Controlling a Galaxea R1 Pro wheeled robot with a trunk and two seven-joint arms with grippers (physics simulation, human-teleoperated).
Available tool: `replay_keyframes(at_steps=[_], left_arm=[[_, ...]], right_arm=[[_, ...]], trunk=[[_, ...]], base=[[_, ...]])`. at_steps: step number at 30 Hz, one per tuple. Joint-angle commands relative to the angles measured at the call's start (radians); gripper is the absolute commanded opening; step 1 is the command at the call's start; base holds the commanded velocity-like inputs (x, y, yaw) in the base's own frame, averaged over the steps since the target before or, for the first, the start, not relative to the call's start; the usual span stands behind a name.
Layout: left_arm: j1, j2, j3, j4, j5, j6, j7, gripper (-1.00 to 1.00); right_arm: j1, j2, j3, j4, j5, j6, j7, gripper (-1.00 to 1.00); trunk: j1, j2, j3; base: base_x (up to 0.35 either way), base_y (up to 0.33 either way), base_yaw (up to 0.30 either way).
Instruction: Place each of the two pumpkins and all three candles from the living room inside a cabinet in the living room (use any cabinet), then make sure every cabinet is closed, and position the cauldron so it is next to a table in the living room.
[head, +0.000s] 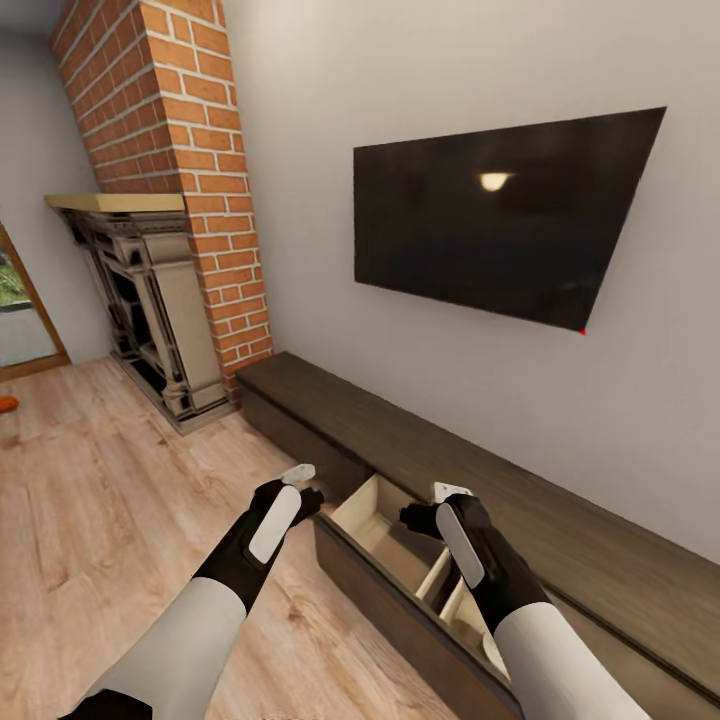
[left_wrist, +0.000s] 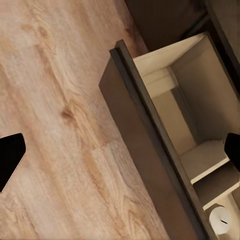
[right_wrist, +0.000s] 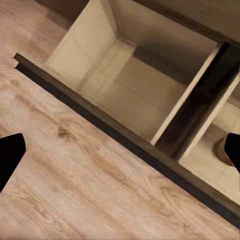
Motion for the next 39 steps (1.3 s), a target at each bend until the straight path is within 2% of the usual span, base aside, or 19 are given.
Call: replay_keyframes(at_steps=[1,39], left_arm=[[-0.001,0.0,-0.002,-0.001,0.008,0.001,0.008,1.0],[-0.001,0.0,-0.002,-0.001,0.006,0.001,0.008,1.0]], right_arm=[[0.0,0.0,0.002,-0.001,-0.011,0.002,-0.01,1.0],[0.0,0.002,0.003,-0.001,-0.011,0.002,-0.01,1.0]], trunk=[[0.0,-0.001,-0.001],[0.0,-0.001,-0.001]], base=[[-0.016,0.015,0.284],[-0.008,0.007,0.284]])
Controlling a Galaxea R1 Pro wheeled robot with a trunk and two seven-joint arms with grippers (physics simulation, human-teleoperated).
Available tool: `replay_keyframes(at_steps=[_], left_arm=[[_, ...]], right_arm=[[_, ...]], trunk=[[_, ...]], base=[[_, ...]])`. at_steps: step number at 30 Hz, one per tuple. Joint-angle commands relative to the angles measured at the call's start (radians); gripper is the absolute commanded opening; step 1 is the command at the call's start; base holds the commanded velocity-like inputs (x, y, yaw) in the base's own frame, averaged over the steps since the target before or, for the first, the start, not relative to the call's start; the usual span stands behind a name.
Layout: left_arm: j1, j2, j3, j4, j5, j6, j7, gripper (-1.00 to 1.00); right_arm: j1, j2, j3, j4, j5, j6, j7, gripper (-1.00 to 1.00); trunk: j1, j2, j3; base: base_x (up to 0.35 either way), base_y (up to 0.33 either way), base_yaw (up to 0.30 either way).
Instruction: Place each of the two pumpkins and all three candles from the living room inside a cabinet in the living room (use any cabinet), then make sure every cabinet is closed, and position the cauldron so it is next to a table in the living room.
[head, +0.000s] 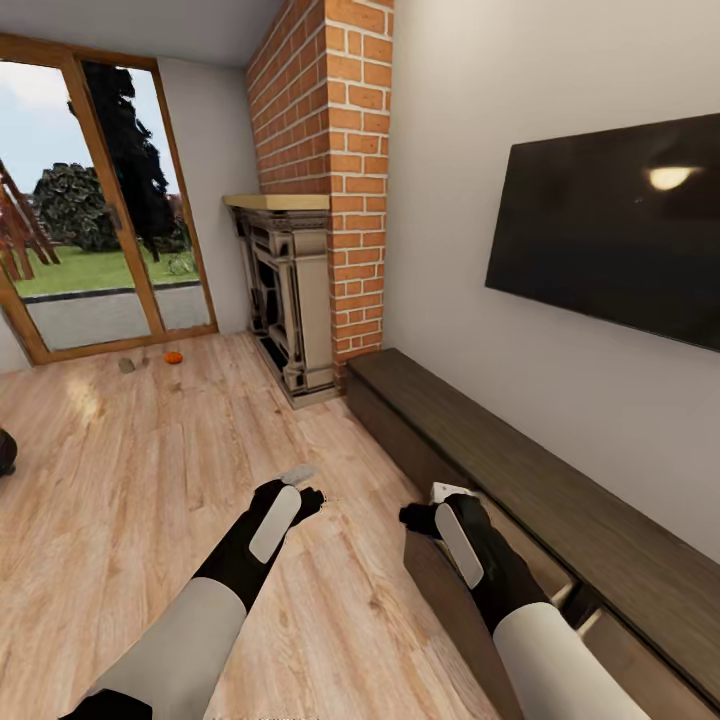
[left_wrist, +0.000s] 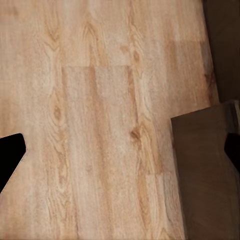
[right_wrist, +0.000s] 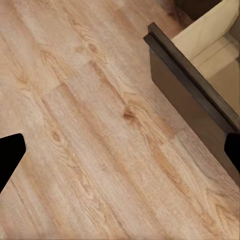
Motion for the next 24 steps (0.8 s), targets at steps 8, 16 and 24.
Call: replay_keyframes(at_steps=[8,16,24], left_arm=[[-0.001,0.0,-0.002,-0.001,0.008,0.001,0.008,1.0],[-0.001,0.0,-0.002,-0.001,0.008,0.001,0.008,1.0],[-0.001,0.0,-0.002,-0.001,0.008,0.001,0.008,1.0]], right_arm=[[0.0,0.0,0.002,-0.001,-0.011,0.002,-0.01,1.0],[0.0,0.0,0.003,-0.001,-0.011,0.002,-0.01,1.0],[0.0,0.0,0.003,-0.002,-0.011,0.002,-0.01,1.0]], trunk=[[0.0,-0.001,-0.001],[0.0,-0.001,-0.001],[0.0,-0.001,-0.001]], base=[[0.0,0.0,0.284],[0.0,0.0,0.284],[0.0,0.0,0.284]])
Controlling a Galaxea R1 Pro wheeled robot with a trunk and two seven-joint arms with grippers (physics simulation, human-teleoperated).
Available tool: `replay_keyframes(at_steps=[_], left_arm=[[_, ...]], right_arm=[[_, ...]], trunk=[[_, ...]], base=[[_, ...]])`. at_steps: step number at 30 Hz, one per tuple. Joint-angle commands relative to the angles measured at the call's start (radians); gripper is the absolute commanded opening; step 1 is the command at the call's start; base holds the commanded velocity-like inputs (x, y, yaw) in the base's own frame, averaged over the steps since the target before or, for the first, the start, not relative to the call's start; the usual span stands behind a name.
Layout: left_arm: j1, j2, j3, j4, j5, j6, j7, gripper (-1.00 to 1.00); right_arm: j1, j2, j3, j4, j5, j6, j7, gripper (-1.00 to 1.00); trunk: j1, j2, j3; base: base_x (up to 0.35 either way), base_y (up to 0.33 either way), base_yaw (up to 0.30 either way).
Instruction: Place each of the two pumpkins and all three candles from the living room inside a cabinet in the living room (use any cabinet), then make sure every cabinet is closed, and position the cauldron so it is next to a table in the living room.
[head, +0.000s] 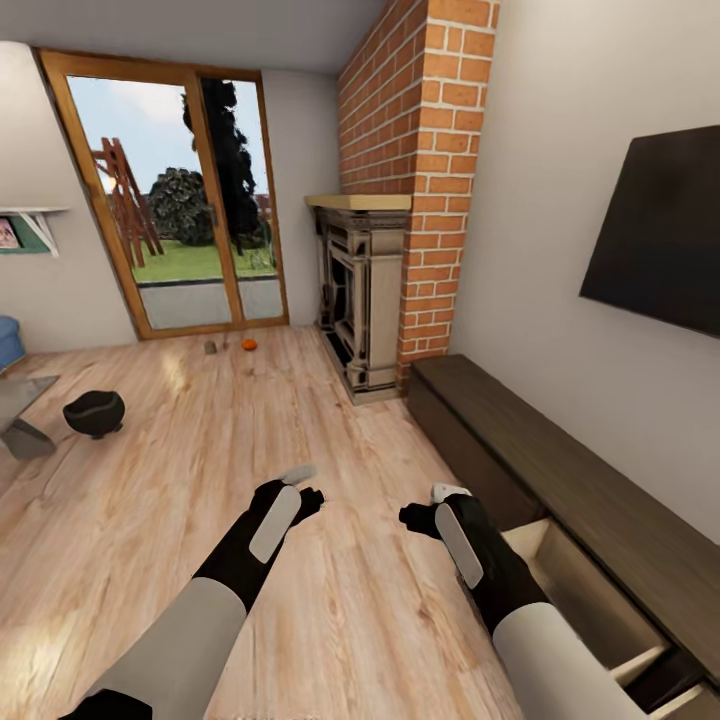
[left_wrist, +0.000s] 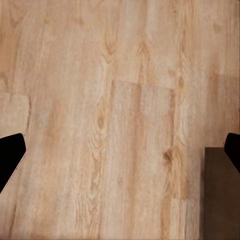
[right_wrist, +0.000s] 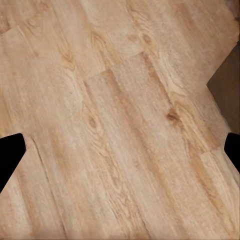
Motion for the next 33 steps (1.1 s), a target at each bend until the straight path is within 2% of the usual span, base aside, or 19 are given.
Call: replay_keyframes(at_steps=[1,9,25,27,29,31,33], left_arm=[[-0.001,0.0,-0.002,-0.001,0.008,0.001,0.008,1.0],[-0.001,0.0,-0.002,-0.001,0.008,0.001,0.008,1.0],[-0.001,0.0,0.002,0.001,0.007,-0.001,0.01,1.0],[-0.001,0.0,0.003,-0.02,0.008,0.007,0.012,1.0],[0.0,0.002,0.001,-0.08,0.005,0.03,0.015,1.0],[0.008,0.023,0.0,-0.102,0.003,0.047,0.016,1.0],[0.013,0.067,-0.004,-0.11,0.007,0.055,0.013,1.0]], right_arm=[[0.0,-0.001,0.002,-0.002,-0.011,0.002,-0.01,1.0],[0.0,-0.001,0.002,-0.001,-0.011,0.002,-0.01,1.0],[0.0,0.0,0.006,0.004,-0.012,0.005,-0.006,1.0],[0.0,-0.001,0.006,0.005,-0.012,0.005,-0.006,1.0],[0.0,-0.003,0.006,0.006,-0.014,0.005,-0.005,1.0],[0.0,-0.003,0.007,0.007,-0.014,0.005,-0.005,1.0],[0.0,-0.002,0.006,0.018,-0.014,0.004,-0.006,1.0]], trunk=[[0.0,-0.001,-0.001],[0.0,-0.001,0.004],[0.0,-0.001,0.017],[0.0,-0.001,0.019],[0.0,-0.001,0.02],[0.0,-0.001,0.022],[0.0,-0.001,0.023]], base=[[0.0,0.0,0.284],[0.0,0.018,0.282],[0.0,0.123,0.276],[0.0,0.023,0.275],[0.0,0.008,0.274],[0.0,0.003,0.274],[0.0,0.001,0.274]])
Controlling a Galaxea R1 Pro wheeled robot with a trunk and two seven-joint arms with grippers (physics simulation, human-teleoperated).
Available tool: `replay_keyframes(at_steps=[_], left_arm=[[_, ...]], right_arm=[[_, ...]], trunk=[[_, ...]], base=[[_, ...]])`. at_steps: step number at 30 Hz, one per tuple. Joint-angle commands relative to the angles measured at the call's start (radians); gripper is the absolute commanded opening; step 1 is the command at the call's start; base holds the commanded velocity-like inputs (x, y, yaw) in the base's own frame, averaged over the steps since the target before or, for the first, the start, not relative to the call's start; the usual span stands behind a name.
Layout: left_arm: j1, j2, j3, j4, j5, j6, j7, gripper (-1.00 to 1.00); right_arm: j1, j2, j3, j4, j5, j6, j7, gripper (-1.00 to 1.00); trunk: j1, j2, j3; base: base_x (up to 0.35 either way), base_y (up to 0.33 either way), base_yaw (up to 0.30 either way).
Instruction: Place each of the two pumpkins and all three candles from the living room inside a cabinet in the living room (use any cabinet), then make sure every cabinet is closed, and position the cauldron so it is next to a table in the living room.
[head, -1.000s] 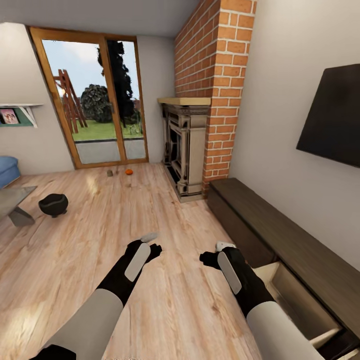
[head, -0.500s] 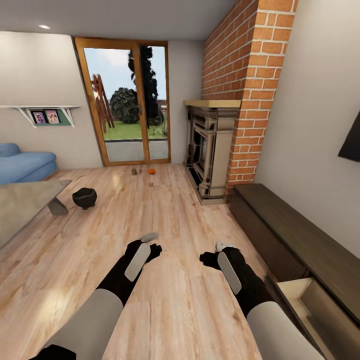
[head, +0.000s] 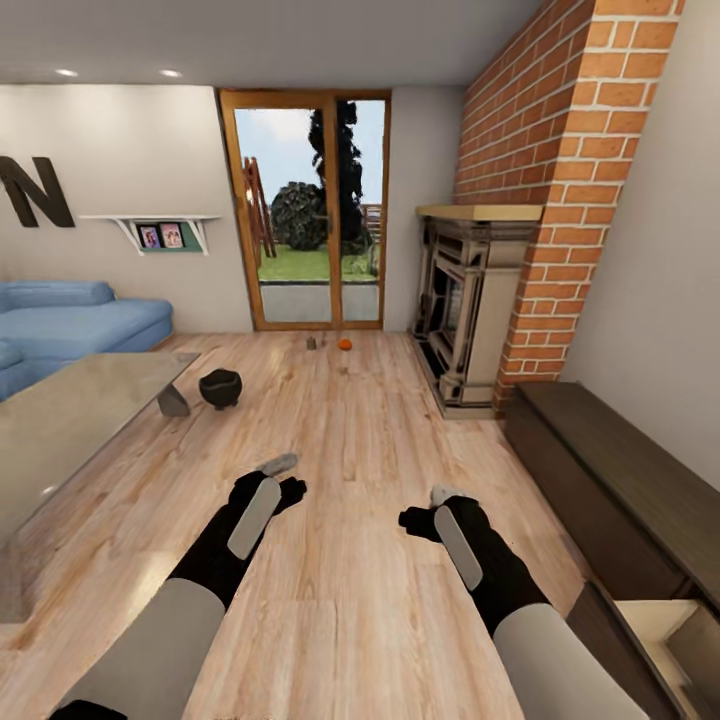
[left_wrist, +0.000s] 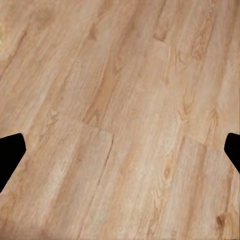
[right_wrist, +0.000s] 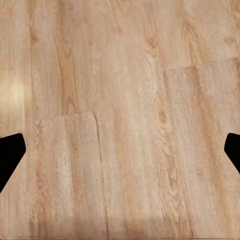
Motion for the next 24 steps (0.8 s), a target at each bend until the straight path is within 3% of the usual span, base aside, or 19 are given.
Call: replay_keyframes(at_steps=[1,4,7,9,10,13,15,18,21,24], left_arm=[[0.002,0.015,-0.003,0.004,0.013,-0.001,0.008,1.0],[0.023,0.039,-0.001,0.096,0.012,-0.007,0.007,1.0],[0.032,0.055,-0.004,0.329,0.001,-0.063,0.006,1.0],[0.034,0.056,-0.013,0.47,-0.001,-0.174,0.001,1.0],[0.034,0.056,-0.024,0.562,-0.003,-0.242,-0.011,1.0],[0.036,0.055,-0.064,0.696,-0.01,-0.345,-0.065,1.0],[0.05,0.055,-0.09,0.749,-0.013,-0.411,-0.119,1.0],[0.077,0.055,-0.102,0.771,-0.016,-0.474,-0.144,1.0],[0.093,0.059,-0.107,0.805,-0.059,-0.539,-0.152,1.0],[0.104,0.058,-0.108,0.817,-0.102,-0.556,-0.153,1.0]], right_arm=[[0.0,-0.001,0.002,0.004,-0.01,0.003,-0.011,1.0],[0.003,-0.002,0.003,0.011,-0.008,0.012,-0.013,1.0],[0.024,-0.008,0.002,0.025,-0.007,0.002,-0.011,1.0],[0.111,-0.011,0.002,0.038,-0.004,-0.046,-0.012,1.0],[0.176,-0.013,0.002,0.041,-0.002,-0.112,-0.011,1.0],[0.28,-0.015,0.004,0.062,-0.001,-0.237,-0.009,1.0],[0.325,-0.015,0.005,0.105,0.012,-0.313,-0.01,1.0],[0.344,-0.015,0.004,0.218,0.05,-0.438,-0.006,1.0],[0.348,-0.013,0.012,0.336,0.066,-0.578,-0.004,1.0],[0.35,-0.014,0.028,0.383,0.07,-0.633,-0.003,1.0]], trunk=[[0.0,-0.001,0.0],[0.0,-0.001,0.002],[0.0,-0.001,0.005],[0.0,-0.001,0.007],[0.0,-0.001,0.008],[0.0,-0.001,0.01],[0.0,-0.001,0.012],[0.0,-0.001,0.015],[0.0,-0.001,0.017],[0.0,-0.001,0.02]], base=[[0.0,0.001,0.274],[0.0,0.0,0.268],[0.0,0.0,0.264],[0.0,0.0,0.264],[0.0,0.0,0.264],[0.0,0.0,0.264],[0.0,0.0,0.263],[0.0,0.0,0.263],[0.0,0.0,0.263],[0.0,0.0,0.263]])
